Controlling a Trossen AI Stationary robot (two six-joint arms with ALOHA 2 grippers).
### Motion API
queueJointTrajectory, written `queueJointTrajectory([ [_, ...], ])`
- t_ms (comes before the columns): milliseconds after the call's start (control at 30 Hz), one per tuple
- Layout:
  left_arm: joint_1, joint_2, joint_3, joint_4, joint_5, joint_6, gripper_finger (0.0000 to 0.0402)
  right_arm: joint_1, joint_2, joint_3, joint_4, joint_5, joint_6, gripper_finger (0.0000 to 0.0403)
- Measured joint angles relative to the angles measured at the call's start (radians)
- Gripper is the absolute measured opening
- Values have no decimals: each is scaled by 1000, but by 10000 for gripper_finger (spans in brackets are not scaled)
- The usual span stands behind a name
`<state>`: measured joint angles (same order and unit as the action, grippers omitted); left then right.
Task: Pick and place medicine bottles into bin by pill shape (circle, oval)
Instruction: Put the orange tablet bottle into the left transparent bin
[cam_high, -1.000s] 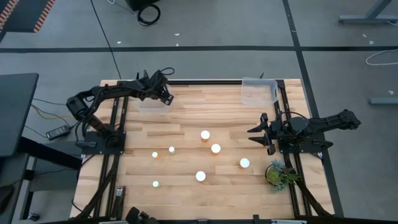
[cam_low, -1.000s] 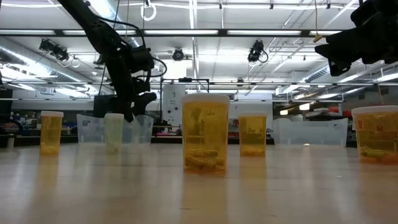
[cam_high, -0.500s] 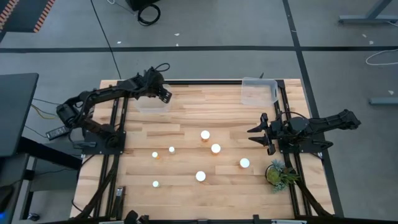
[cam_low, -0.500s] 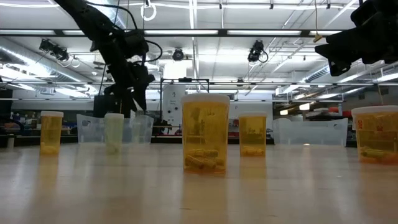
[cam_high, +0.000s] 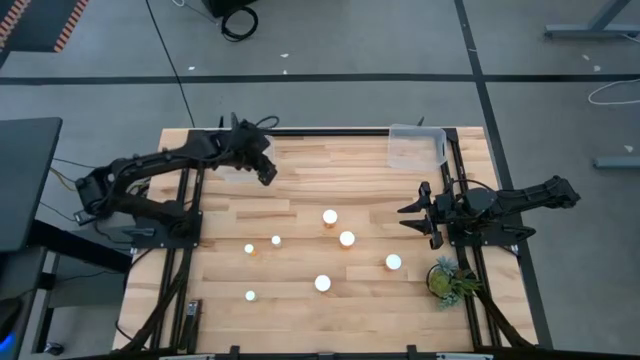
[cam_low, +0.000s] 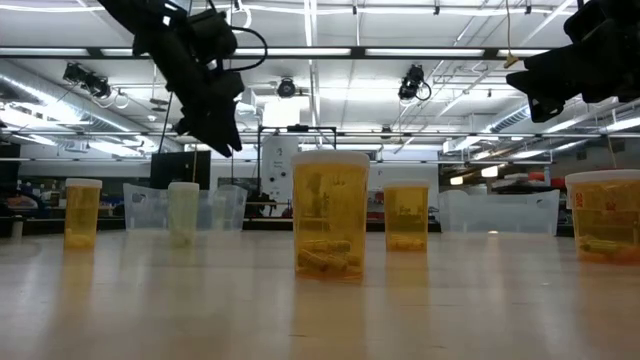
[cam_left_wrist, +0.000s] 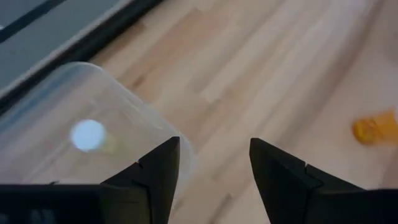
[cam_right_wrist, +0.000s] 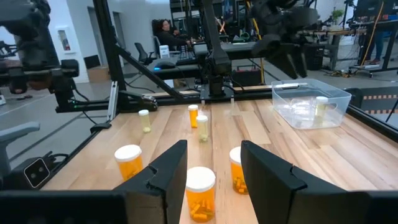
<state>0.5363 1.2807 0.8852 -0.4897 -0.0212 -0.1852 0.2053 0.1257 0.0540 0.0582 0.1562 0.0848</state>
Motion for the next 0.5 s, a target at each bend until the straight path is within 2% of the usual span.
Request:
queueJointTrajectory([
  [500,-231,1,0,-200,11,-67,205,0,0,0,0,0,0,157],
])
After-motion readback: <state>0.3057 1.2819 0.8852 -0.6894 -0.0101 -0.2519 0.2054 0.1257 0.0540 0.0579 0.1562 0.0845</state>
